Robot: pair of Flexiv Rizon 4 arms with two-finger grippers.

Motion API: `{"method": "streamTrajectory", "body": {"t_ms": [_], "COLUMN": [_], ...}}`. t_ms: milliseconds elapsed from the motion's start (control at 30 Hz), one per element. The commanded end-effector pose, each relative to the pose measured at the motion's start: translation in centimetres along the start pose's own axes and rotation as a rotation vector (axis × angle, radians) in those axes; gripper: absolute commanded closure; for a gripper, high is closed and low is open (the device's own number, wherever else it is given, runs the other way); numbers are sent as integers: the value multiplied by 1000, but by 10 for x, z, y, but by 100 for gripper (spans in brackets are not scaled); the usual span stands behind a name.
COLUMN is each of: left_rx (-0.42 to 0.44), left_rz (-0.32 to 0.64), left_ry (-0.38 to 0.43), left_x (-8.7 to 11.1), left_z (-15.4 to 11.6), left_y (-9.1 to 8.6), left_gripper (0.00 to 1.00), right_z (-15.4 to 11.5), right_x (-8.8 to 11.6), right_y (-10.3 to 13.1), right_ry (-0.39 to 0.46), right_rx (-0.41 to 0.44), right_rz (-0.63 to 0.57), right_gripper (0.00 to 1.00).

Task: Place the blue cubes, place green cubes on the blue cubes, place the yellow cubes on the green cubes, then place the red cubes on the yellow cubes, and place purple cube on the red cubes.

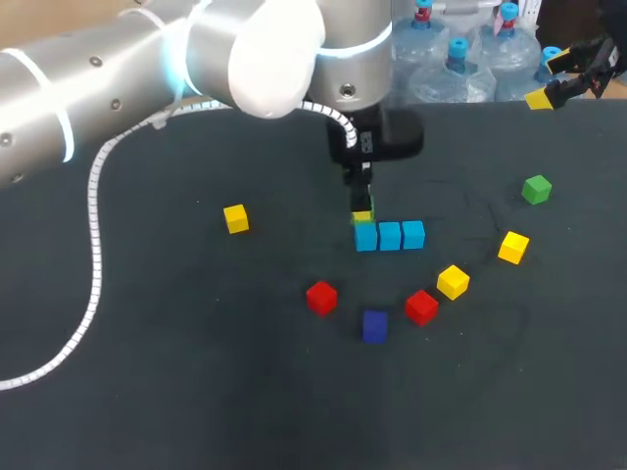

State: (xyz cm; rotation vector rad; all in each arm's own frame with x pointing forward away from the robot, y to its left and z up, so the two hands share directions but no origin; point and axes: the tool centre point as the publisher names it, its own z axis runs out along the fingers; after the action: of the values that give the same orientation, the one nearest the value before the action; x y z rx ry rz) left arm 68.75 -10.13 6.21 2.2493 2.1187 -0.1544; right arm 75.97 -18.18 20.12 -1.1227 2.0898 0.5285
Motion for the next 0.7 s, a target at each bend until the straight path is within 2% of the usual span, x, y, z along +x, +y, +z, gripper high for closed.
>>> {"method": "streamTrajectory", "body": {"t_ms": [33, 467, 700], "left_rx": [38, 82, 144], "left_rz": [-1, -80, -110], "left_ry": [30, 0, -92], "left_x": [-13, -16, -10], "left_z": [0, 10, 3], "left_y": [10, 20, 16], "left_gripper": [100, 100, 100], "right_z": [0, 0, 0], "right_x": [0, 0, 0], "right_y": [0, 0, 0], "right_ry": [-1, -1, -1], "right_rx": [1, 1, 1], "right_rz": [0, 0, 0], "right_gripper": [0, 0, 0]}}
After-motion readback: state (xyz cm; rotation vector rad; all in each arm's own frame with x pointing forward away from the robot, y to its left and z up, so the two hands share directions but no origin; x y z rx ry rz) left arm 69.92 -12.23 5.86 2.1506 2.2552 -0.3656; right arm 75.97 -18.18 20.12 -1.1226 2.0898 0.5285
